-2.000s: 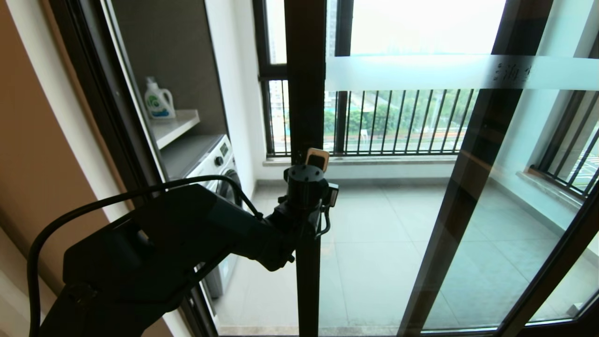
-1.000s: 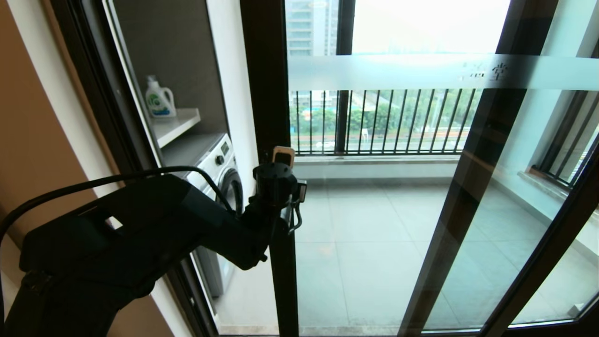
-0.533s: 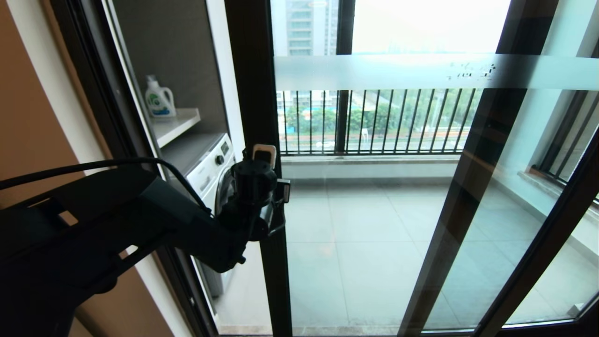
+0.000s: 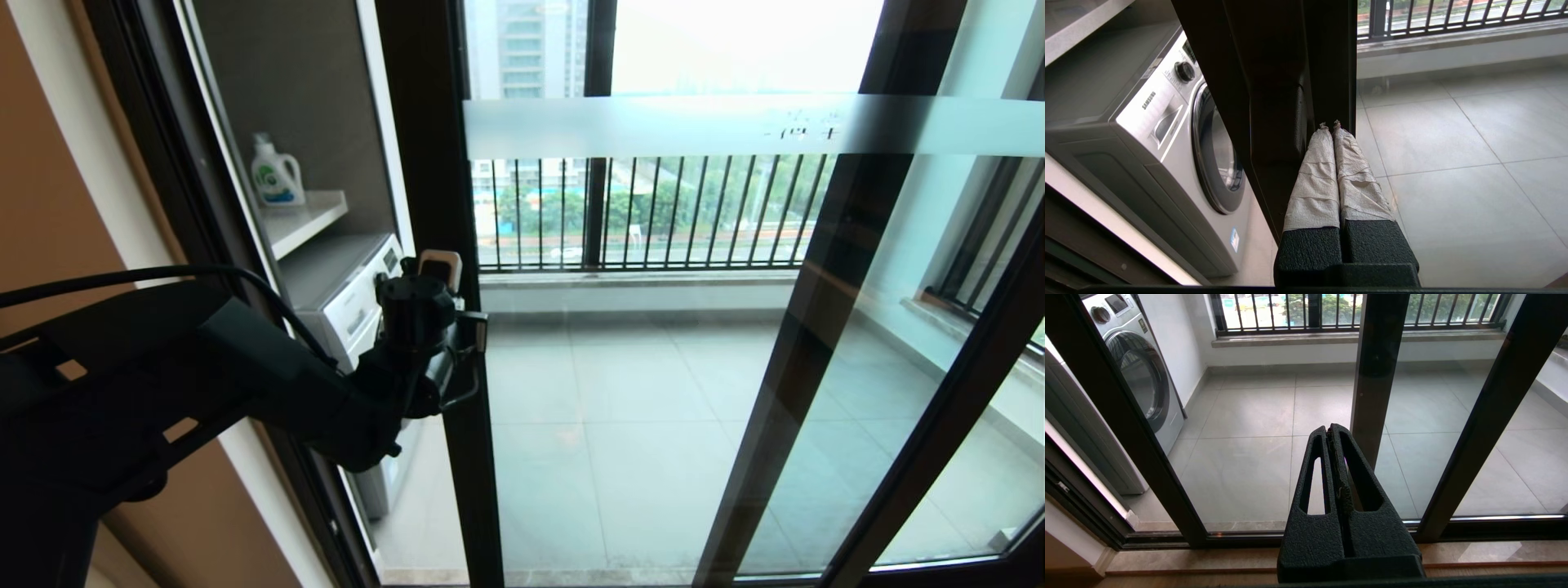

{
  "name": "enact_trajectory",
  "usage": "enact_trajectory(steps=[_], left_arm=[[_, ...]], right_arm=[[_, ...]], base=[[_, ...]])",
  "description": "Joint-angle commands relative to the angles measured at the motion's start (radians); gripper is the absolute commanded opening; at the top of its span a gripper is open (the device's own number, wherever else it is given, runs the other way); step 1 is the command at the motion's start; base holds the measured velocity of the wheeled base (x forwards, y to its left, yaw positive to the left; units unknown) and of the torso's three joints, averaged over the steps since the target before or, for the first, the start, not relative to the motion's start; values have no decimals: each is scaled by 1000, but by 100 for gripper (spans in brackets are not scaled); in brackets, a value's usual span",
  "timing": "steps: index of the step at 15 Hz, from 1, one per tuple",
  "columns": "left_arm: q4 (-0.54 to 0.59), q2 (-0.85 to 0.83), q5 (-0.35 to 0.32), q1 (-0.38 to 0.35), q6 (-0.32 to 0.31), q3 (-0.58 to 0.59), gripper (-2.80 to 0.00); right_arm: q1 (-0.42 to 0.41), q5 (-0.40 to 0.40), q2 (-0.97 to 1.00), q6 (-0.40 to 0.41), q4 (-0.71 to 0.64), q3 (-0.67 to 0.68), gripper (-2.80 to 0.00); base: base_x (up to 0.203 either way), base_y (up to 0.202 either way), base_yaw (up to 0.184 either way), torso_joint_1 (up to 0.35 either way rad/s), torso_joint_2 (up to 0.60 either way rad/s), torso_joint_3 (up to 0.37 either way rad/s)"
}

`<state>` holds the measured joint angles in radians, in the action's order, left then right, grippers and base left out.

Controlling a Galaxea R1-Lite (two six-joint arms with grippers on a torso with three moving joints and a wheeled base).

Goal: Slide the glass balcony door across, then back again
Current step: Close the slid door

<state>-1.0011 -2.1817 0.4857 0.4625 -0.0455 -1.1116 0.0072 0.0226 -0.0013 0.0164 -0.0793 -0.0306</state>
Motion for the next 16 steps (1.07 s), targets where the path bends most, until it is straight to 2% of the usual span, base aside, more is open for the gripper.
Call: enact_trajectory(steps=[1,6,8,16], left_arm=[[-10,-6,1,-38,2,3,-280],[-13,13,-10,-59,13,39,-280],[-72,-1,-14,-68,11,55,-280],[-113,-7,-49,-151,10,99,-280]], right_arm=[[0,0,0,0,0,0,-280],[0,0,0,0,0,0,-280],[0,0,0,0,0,0,-280],[0,0,0,0,0,0,-280]], base=[[0,0,0,0,0,0],[0,0,0,0,0,0],[0,0,0,0,0,0],[0,0,0,0,0,0]])
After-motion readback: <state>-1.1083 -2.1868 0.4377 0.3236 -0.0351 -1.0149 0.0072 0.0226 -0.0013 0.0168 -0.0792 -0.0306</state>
